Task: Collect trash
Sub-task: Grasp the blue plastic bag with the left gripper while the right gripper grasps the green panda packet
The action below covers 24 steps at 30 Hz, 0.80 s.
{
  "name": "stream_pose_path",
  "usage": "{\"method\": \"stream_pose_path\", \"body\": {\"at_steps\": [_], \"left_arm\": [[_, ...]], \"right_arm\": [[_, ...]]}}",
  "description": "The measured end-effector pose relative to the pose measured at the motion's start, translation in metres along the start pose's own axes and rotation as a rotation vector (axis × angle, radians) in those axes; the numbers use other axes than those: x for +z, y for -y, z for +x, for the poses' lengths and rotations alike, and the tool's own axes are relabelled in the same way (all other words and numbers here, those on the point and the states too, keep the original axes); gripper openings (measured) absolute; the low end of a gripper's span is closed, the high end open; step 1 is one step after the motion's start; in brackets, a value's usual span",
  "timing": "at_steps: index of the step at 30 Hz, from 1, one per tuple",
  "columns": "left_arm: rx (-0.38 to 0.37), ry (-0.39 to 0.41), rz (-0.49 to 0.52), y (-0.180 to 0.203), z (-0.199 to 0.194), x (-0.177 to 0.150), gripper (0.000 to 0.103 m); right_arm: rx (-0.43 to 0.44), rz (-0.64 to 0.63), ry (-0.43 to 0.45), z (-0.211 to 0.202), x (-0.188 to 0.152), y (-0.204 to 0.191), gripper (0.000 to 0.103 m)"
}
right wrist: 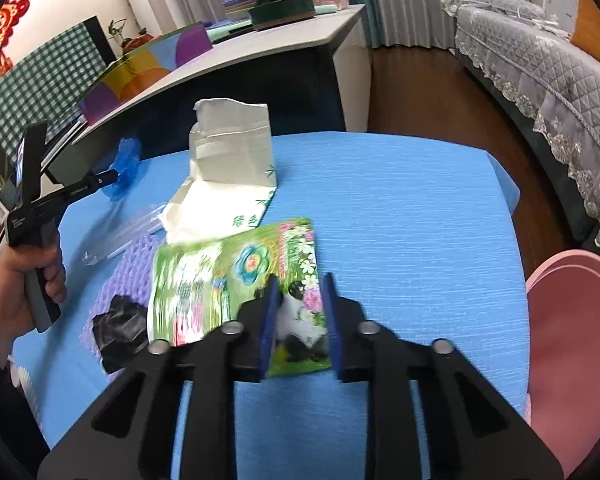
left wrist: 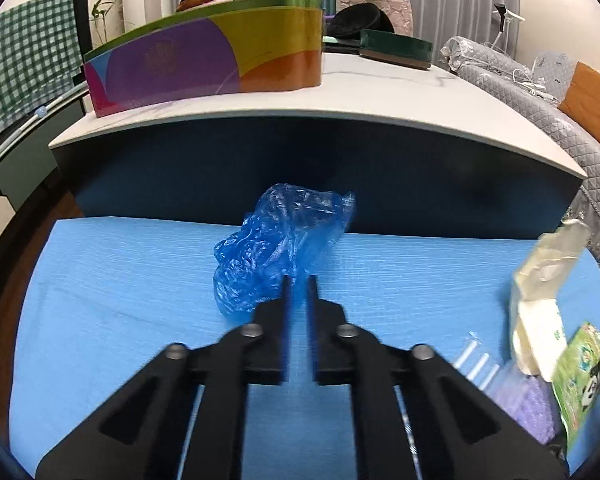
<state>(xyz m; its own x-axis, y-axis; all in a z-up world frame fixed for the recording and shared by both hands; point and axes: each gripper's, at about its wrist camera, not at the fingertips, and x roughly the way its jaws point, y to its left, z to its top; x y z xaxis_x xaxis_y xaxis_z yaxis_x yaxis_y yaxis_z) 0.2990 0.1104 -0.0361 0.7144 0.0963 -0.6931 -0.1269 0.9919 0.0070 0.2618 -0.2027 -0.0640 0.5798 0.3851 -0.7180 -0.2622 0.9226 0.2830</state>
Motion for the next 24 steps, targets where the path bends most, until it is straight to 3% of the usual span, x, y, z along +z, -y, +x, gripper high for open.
{"method": "stream_pose_path", "body": {"at_steps": [13, 19, 22, 24], "left_arm": [[-0.06, 0.07, 0.011, 0.013, -0.06, -0.007, 0.0], [-0.058, 0.041, -0.032, 0.002, -0.062, -0.016, 0.001], [-0.04, 0.031, -0.035, -0.001, -0.056, -0.018, 0.014], [-0.029, 0.038, -0.039, -0.002, -0.052, -0.016, 0.029]], "right_arm": [[0.019, -0.015, 0.126, -0.058, 0.003, -0.014, 0.003], [-0.013, 0.024, 0.203, -0.091, -0.001, -0.01, 0.001], [-0.038, 0.044, 0.234, -0.103, -0.004, -0.002, 0.001], [-0.046, 0.063, 0.243, -0.106, -0.005, 0.005, 0.001]]}}
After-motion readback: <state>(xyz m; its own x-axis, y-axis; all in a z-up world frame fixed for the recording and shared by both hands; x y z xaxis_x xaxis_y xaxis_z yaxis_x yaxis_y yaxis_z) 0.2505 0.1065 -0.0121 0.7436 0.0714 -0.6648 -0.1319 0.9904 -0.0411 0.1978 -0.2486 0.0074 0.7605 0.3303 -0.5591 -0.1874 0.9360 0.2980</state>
